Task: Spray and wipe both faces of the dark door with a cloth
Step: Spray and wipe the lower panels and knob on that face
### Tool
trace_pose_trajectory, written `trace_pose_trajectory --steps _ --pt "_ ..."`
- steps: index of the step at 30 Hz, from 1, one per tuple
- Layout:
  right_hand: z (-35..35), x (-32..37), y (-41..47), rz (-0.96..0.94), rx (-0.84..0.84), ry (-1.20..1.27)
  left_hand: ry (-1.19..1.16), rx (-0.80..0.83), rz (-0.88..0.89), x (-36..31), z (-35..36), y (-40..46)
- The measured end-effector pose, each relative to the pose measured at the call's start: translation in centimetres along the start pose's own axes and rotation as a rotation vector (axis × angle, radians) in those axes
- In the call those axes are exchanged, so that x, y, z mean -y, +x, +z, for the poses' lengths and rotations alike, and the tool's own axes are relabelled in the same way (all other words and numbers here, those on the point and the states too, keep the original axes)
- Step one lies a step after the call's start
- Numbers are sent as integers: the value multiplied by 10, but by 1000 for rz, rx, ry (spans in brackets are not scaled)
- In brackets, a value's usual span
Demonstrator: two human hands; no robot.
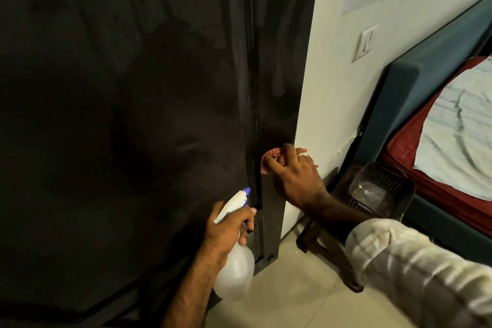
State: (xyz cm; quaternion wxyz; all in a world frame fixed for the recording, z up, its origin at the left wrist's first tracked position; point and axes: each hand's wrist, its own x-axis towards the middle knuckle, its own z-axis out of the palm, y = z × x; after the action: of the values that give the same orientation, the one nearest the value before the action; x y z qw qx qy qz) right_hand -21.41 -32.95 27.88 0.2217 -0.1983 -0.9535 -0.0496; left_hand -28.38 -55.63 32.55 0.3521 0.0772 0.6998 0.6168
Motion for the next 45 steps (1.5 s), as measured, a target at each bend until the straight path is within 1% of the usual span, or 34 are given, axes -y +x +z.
trace_pose_trajectory --steps 4,5,6,8,9,10,11,13,14,15,16,17,19,24,25,27,29,30,33,35,37,39,41,42,44,45 --pt "5 31 -3 697 -80 609 7 -15 11 0 -1 -7" --pt "7 35 -4 827 -109 762 17 -27 16 0 -3 -9" --pt "11 36 -5 918 -137 911 28 -35 18 0 -4 -11" --pt "5 38 -6 1043 -135 1122 49 -52 26 2 -8 -15" --pt "1 35 -8 1091 -92 1199 53 -64 28 4 -10 -17" --pt "-8 32 -8 1118 -11 1271 54 -79 30 4 -11 -19" --pt "-14 27 -7 1138 113 1366 51 -88 30 5 -12 -21" --pt "-26 15 -6 1160 397 1646 47 -95 34 5 -9 -25" --pt "-31 7 -4 1181 502 1770 50 -101 34 5 -7 -28" --pt "-35 1 0 1203 561 1890 54 -108 39 4 -4 -32" --pt "-38 -3 4 1238 602 1948 57 -111 40 3 -2 -36" --pt "-39 -5 9 1246 645 1953 58 -110 40 3 1 -40" --pt "-45 -7 15 1215 704 1875 61 -112 38 1 6 -50" --pt "-60 -1 17 1170 702 1791 86 -139 28 3 7 -73" --pt "-67 2 13 1148 681 1783 74 -150 27 4 5 -79" --pt "-70 4 4 1122 571 1671 60 -164 16 9 2 -84" --pt "-64 3 -8 1068 444 1442 49 -179 5 13 -2 -88" --pt "-62 3 -16 1005 398 1275 37 -173 4 16 -3 -90" --pt "-59 -4 -43 725 392 728 10 -134 11 19 0 -95" --pt "-60 -5 -62 560 354 395 -7 -110 18 19 7 -97" --pt "-66 -2 -82 433 258 155 -36 -87 20 20 14 -96" --pt "-75 3 -103 360 160 43 -47 -43 17 20 22 -95" --pt "-74 8 -127 267 -9 5 -53 16 19 20 28 -95" --pt "-69 12 -138 184 -98 -6 -54 43 24 21 30 -96" --pt "-63 20 -154 56 -177 -21 -36 105 25 22 30 -96" --pt "-67 24 -158 84 -182 11 -29 140 19 24 27 -95"
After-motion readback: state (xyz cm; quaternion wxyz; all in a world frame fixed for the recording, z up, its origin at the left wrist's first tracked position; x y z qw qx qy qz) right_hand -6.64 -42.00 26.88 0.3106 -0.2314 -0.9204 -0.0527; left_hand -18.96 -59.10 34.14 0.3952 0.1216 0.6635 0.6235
